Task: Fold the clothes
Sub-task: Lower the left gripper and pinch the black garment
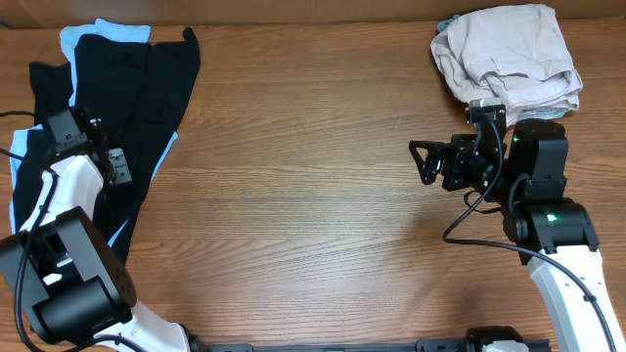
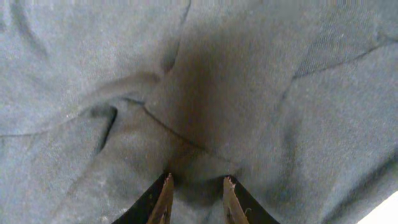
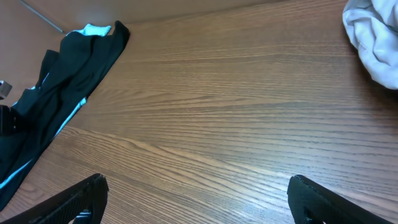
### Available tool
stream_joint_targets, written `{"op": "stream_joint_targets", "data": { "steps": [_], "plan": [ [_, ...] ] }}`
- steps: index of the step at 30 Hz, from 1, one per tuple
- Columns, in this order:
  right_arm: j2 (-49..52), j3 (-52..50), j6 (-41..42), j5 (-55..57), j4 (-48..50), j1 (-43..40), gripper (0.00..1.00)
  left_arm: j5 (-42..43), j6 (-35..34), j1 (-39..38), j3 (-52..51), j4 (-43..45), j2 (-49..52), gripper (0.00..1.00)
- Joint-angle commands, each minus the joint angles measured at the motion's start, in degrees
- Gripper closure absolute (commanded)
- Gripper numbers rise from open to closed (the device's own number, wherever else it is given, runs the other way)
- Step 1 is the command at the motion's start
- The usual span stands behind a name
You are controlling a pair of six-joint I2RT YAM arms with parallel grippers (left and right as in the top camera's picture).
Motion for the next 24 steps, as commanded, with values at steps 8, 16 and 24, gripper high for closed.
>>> {"op": "stream_joint_targets", "data": {
  "steps": [8, 16, 24],
  "plan": [
    [0.0, 1.3, -0.2, -0.3, 0.1, 0.3, 0.05, 2.4, 0.9, 0.3, 1.2, 3.4, 4.5, 0.66],
    [0.0, 1.3, -0.2, -0.3, 0.0, 0.3, 0.05, 3.3, 0.6, 0.2, 2.6, 3.0, 4.4, 0.96],
    [0.0, 1.3, -0.2, -0.3, 0.1, 0.3, 0.07, 6.1, -1.1, -1.6, 16.3, -13.8, 3.2, 0.96]
  ]
}}
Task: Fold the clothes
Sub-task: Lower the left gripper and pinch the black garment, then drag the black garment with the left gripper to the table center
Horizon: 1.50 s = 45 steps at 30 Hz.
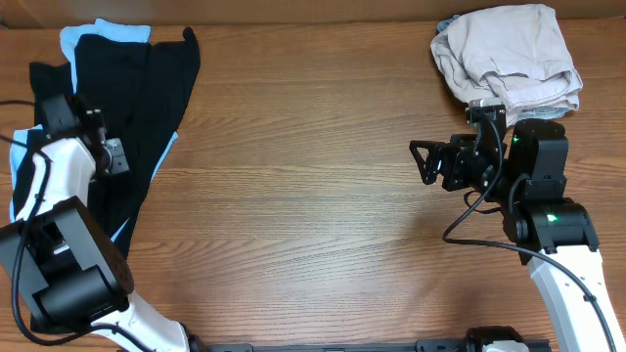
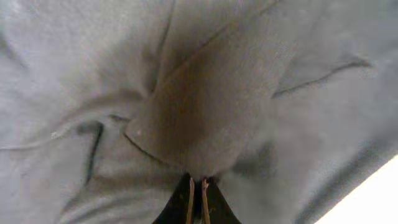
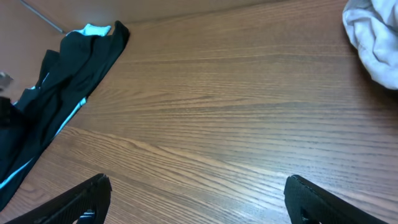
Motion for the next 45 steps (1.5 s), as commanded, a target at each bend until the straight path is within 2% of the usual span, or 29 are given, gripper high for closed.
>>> {"op": "stream_joint_targets", "data": {
  "steps": [1, 4, 6, 10, 15, 23, 29, 33, 37, 38, 39, 40, 42, 43, 45],
  "plan": [
    [0.0, 1.3, -0.2, -0.3, 0.2, 0.3, 0.08, 4.7, -0.8, -1.7, 10.5, -7.9, -0.7, 0.96],
    [0.0, 1.3, -0.2, -0.3, 0.7, 0.3, 0.10, 10.1, -0.8, -3.1, 17.8, -16.6, -0.8, 0.96],
    [-0.2, 1.4, 0.8, -0.4, 1.1, 0.3, 0.19, 14.3, -0.9, -4.4, 21.9, -22.1, -0.8, 0.96],
    [-2.0, 2.1, 4.3, -0.3, 2.0, 0.2, 0.21, 24.5, -1.9, -8.2, 28.2, -31.7, -0.8, 0.96],
    [-5.2, 5.1, 4.3, -0.3, 2.0, 0.1, 0.21, 33.6, -1.8, -15.6, 30.6, -37.5, -0.8, 0.96],
    [-10.6, 9.9, 4.8, -0.1, -0.9, -6.0, 0.21, 36.8, -2.6, -35.5, 30.6, -37.0, -0.8, 0.96],
    [-13.0, 10.0, 7.0, -0.1, -1.0, -13.6, 0.21, 36.4, -3.8, -50.4, 30.6, -31.7, -0.8, 0.96],
    [-13.8, 10.0, 8.7, -0.9, -1.0, -19.5, 0.21, 35.7, -3.8, -58.1, 30.6, -27.6, -0.8, 0.96],
    [-13.8, 10.0, 8.6, -2.9, -1.1, -22.9, 0.21, 36.1, -6.2, -62.0, 30.6, -24.6, -0.8, 0.96],
    [-13.8, 10.0, 8.7, -2.9, -1.2, -23.5, 0.21, 36.3, -6.3, -62.5, 30.6, -24.2, -0.8, 0.93],
    [-13.8, 10.0, 8.7, -2.9, -1.3, -23.9, 0.21, 36.3, -6.4, -62.9, 30.6, -23.8, -0.8, 0.82],
    [-13.8, 10.0, 8.7, -2.9, -1.4, -24.3, 0.21, 36.3, -6.4, -63.2, 30.6, -23.5, -0.8, 0.64],
    [-13.8, 10.0, 8.6, -2.9, -1.9, -24.9, 0.20, 36.1, -5.5, -62.5, 30.8, -23.0, -0.8, 0.10],
    [-13.8, 10.0, 8.5, -2.9, -2.0, -24.9, 0.19, 36.1, -4.7, -61.8, 31.1, -23.2, -0.8, 0.03],
    [-13.8, 10.0, 7.5, -2.9, -2.3, -24.9, 0.16, 36.1, -4.6, -58.9, 32.7, -24.4, -0.8, 0.00]
  ]
}}
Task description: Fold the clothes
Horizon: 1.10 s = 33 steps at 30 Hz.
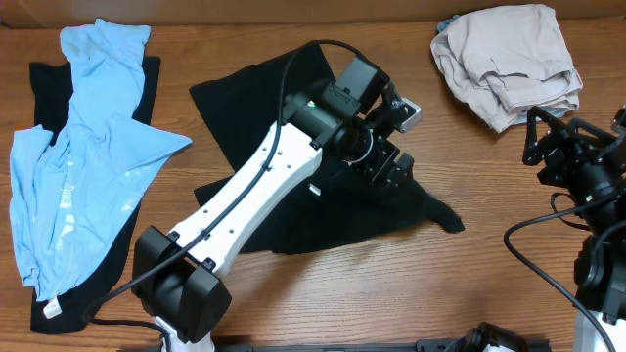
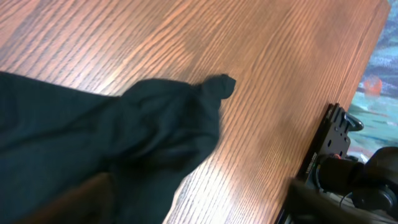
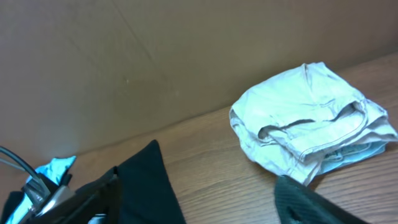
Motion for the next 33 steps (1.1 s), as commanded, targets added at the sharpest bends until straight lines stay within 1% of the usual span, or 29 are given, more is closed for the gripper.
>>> {"op": "stream_joint_targets", "data": {
  "steps": [1, 3, 4, 7, 11, 14, 16, 21, 27, 29, 33],
  "plan": [
    [-0.8, 1.6, -1.0, -0.8, -0.5, -0.4, 0.14, 0.7, 0.5, 5.6, 4.7, -2.1, -0.8, 0.00],
    [-0.8, 1.6, -1.4, -0.8, -1.4, -0.4, 0.12, 0.7, 0.5, 9.1, 7.4, -5.1, -0.8, 0.00],
    [-0.5, 1.6, -2.1, -1.3, -2.8, -0.3, 0.12, 0.6, 0.6, 12.6, 10.3, -8.9, -0.8, 0.00],
    [0.9, 1.5, -3.9, -6.3, -5.3, -0.2, 0.12, 0.7, 2.9, 18.6, 15.0, -15.6, -0.8, 0.00],
    [4.9, 1.5, -5.5, -12.9, -8.6, 2.9, 0.16, 0.3, 4.6, 25.3, 18.7, -20.2, -0.8, 0.00],
    [9.2, 1.5, -6.3, -12.9, -10.0, 8.4, 0.17, 0.2, 4.6, 29.6, 18.9, -20.5, -0.8, 0.00],
    [12.5, 1.5, -6.5, -11.4, -10.4, 13.1, 0.17, 0.2, 5.8, 32.2, 18.7, -20.2, -0.7, 0.00],
    [22.0, 1.5, -6.5, -6.4, -11.1, 25.9, 0.18, -1.4, 7.1, 36.1, 18.6, -18.8, -0.3, 0.00],
    [31.7, 1.5, -6.3, -4.1, -11.4, 37.2, 0.18, -6.4, 8.6, 37.6, 18.6, -17.5, -0.3, 0.00],
    [34.5, 1.5, -6.3, -2.9, -12.1, 39.8, 0.18, -8.0, 8.6, 37.6, 18.6, -17.1, -0.2, 0.00],
    [40.4, 1.5, -6.3, 1.0, -14.9, 44.0, 0.22, -9.1, 8.6, 37.5, 18.4, -16.4, -0.1, 0.00]
  ]
}}
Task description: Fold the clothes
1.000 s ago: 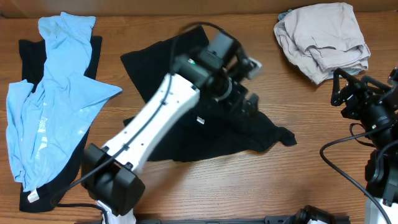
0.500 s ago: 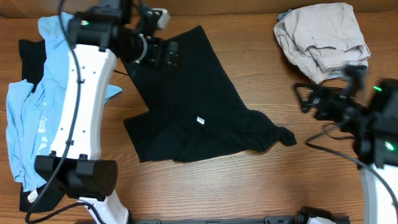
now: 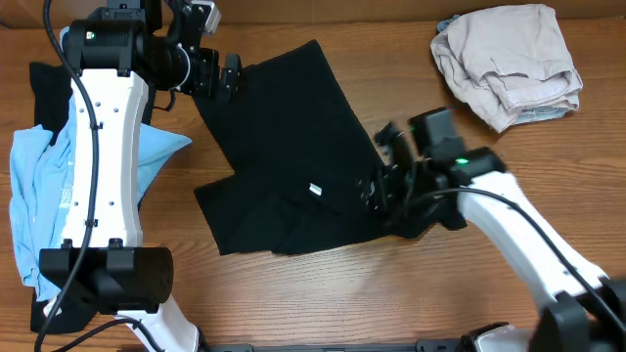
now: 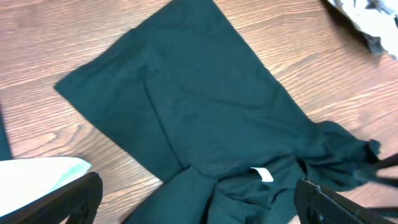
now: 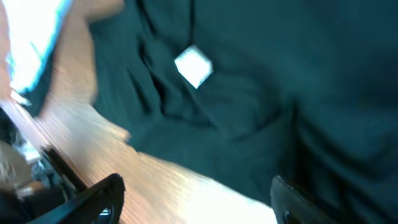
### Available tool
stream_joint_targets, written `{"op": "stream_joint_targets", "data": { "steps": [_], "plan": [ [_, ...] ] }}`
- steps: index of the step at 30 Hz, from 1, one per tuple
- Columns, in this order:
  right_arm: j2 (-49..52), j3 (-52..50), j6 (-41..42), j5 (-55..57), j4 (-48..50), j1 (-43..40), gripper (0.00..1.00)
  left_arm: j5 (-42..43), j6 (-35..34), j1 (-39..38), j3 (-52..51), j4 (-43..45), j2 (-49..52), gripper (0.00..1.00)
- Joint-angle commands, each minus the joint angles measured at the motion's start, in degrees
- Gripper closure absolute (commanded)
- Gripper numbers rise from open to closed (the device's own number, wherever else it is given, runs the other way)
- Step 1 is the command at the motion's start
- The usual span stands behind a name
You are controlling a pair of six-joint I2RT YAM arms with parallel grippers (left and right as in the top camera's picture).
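A black garment (image 3: 284, 147) lies spread and rumpled in the middle of the table, its white label (image 3: 315, 190) facing up. My left gripper (image 3: 227, 76) hangs open above its far left corner, holding nothing. The left wrist view shows the same black garment (image 4: 211, 118) and label (image 4: 261, 175) below the wide-apart left gripper (image 4: 196, 205). My right gripper (image 3: 377, 191) is open low over the garment's lower right edge. In the blurred right wrist view, the right gripper (image 5: 196, 202) has dark cloth and the label (image 5: 194, 65) ahead of it.
A light blue garment (image 3: 68, 186) lies at the left on top of another black garment (image 3: 39, 78). A crumpled beige garment (image 3: 509, 59) sits in the far right corner. Bare wood shows along the front edge of the table (image 3: 323, 293).
My left arm was stretched over the black garment's right part; it is now back at the far left, raised. My right gripper has come from the right edge to the garment's lower right edge.
My left gripper stood open on the black garment atop the left pile, then shut on a fold of it. Later that garment lay in the table's middle, the blue one uncovered. Now both grippers are open, one at each side of it.
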Motion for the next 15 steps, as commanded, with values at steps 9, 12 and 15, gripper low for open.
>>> {"op": "stream_joint_targets", "data": {
  "steps": [9, 12, 15],
  "plan": [
    [11.1, 1.4, 5.2, 13.2, -5.4, 2.8, 0.27, -4.3, 0.9, 0.2, 0.6, 0.7, 3.5, 0.00],
    [11.6, 1.0, 8.8, 16.6, -6.0, 2.4, 0.27, -4.2, 0.6, 0.2, 0.6, 0.7, 5.8, 0.00],
    [11.6, -0.2, 12.0, 20.8, -6.3, 1.0, 0.26, -4.2, 0.6, 0.1, 0.6, 0.9, 8.5, 0.00]
  ]
}}
